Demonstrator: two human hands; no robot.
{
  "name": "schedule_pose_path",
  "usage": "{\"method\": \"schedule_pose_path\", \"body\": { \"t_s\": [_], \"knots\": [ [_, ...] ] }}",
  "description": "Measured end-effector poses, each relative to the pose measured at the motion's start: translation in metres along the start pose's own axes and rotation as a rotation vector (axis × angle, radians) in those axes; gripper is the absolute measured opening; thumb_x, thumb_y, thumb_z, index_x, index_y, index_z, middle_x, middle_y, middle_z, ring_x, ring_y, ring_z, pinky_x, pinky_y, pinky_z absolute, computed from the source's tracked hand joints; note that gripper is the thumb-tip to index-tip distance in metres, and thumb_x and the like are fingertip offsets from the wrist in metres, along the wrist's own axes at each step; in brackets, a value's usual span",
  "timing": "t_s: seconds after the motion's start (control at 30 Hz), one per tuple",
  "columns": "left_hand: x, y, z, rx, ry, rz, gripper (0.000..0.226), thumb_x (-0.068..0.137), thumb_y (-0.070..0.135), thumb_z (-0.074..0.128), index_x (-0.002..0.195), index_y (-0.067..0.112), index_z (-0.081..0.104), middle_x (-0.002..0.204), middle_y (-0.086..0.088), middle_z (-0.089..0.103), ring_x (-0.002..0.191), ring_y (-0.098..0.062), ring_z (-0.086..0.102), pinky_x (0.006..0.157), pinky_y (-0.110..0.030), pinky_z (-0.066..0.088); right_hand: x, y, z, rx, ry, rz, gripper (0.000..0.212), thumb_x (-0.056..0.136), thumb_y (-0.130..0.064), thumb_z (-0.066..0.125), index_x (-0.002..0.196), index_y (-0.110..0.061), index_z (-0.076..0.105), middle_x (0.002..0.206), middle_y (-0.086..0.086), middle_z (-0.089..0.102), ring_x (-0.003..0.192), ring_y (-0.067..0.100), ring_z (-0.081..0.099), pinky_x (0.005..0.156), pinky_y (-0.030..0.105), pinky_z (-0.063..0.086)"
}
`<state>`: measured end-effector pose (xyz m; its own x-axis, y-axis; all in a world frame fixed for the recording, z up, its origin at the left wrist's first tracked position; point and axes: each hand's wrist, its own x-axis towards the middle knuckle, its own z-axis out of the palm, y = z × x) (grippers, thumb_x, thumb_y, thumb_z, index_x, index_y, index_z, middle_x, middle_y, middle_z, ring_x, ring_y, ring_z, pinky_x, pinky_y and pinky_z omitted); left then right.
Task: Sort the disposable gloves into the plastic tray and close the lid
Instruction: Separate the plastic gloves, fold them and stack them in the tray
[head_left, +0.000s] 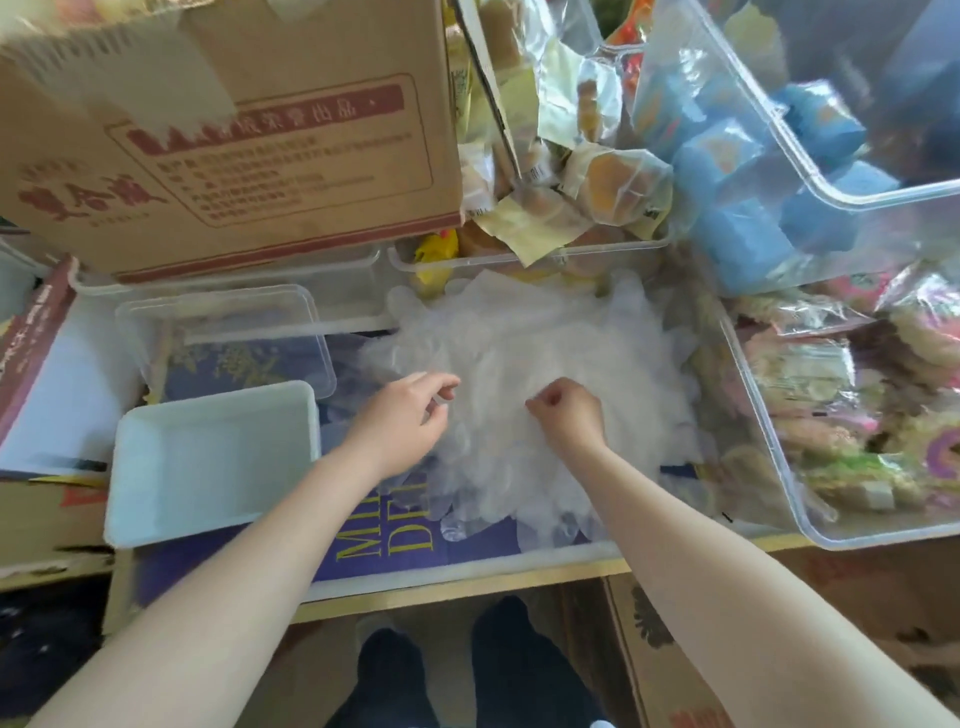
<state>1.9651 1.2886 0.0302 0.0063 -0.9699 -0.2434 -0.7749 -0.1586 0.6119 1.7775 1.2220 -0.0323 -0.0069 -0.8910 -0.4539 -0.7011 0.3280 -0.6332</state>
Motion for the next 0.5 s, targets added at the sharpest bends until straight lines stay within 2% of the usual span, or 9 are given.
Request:
{"method": "schedule_pose_path", "body": {
  "t_s": [0.1,0.2,0.27,0.37,0.43,0.5],
  "knots": [
    [0.002,0.003,0.008,-0.022,0.046,-0.026,0.033,0.09,0.005,0.05,0.121,0.012,0.058,0.109,0.002,0.061,0.093,-0.018,0.058,0.086,-0.032,0.045,0.0,-0.002,-0.016,0.071,0.031,-0.191,0.013,0.088,-0.015,0.06,0.077,-0.008,0.062,0.078,0.006,0.058,0.077,0.022,0.052,0.062,0.029,0.033],
    [0.005,0.007,0.015,-0.068,0.068,-0.055,0.033,0.09,0.005,0.05,0.121,0.012,0.058,0.107,0.004,0.06,0.094,-0.017,0.058,0.086,-0.031,0.046,-0.001,0.004,-0.036,0.008,0.125,-0.42,0.016,0.089,-0.013,0.06,0.084,-0.002,0.071,0.096,0.011,0.065,0.09,0.027,0.057,0.074,0.029,0.039],
    [0.008,0.012,0.018,-0.131,0.069,-0.078,0.034,0.092,0.006,0.05,0.124,0.013,0.055,0.107,0.006,0.058,0.095,-0.016,0.057,0.087,-0.03,0.045,-0.005,0.003,-0.052,0.018,0.161,-0.549,0.016,0.091,-0.012,0.059,0.089,-0.005,0.073,0.111,0.007,0.063,0.098,0.022,0.056,0.08,0.025,0.039],
    [0.014,0.027,0.014,-0.273,0.111,-0.068,0.04,0.094,0.008,0.049,0.133,0.015,0.046,0.116,0.007,0.053,0.099,-0.014,0.054,0.09,-0.027,0.043,-0.015,-0.009,-0.074,0.155,0.026,-0.629,0.013,0.09,-0.01,0.058,0.086,-0.008,0.071,0.115,-0.001,0.06,0.104,0.01,0.054,0.086,0.02,0.038],
    [0.02,0.037,0.004,-0.345,0.182,-0.024,0.048,0.094,0.012,0.051,0.139,0.017,0.036,0.128,0.005,0.046,0.105,-0.01,0.049,0.09,-0.023,0.04,-0.023,-0.021,-0.086,0.276,-0.09,-0.591,0.007,0.085,-0.016,0.063,0.084,-0.012,0.069,0.108,-0.004,0.064,0.101,0.009,0.059,0.091,0.024,0.042],
    [0.027,0.047,-0.012,-0.362,0.233,0.082,0.06,0.09,0.027,0.057,0.143,0.019,0.029,0.136,0.007,0.037,0.117,-0.006,0.041,0.096,-0.019,0.034,-0.033,-0.037,-0.099,0.394,-0.263,-0.533,0.004,0.085,-0.01,0.066,0.083,-0.013,0.065,0.104,-0.001,0.068,0.097,0.007,0.062,0.091,0.023,0.046]
  ]
}}
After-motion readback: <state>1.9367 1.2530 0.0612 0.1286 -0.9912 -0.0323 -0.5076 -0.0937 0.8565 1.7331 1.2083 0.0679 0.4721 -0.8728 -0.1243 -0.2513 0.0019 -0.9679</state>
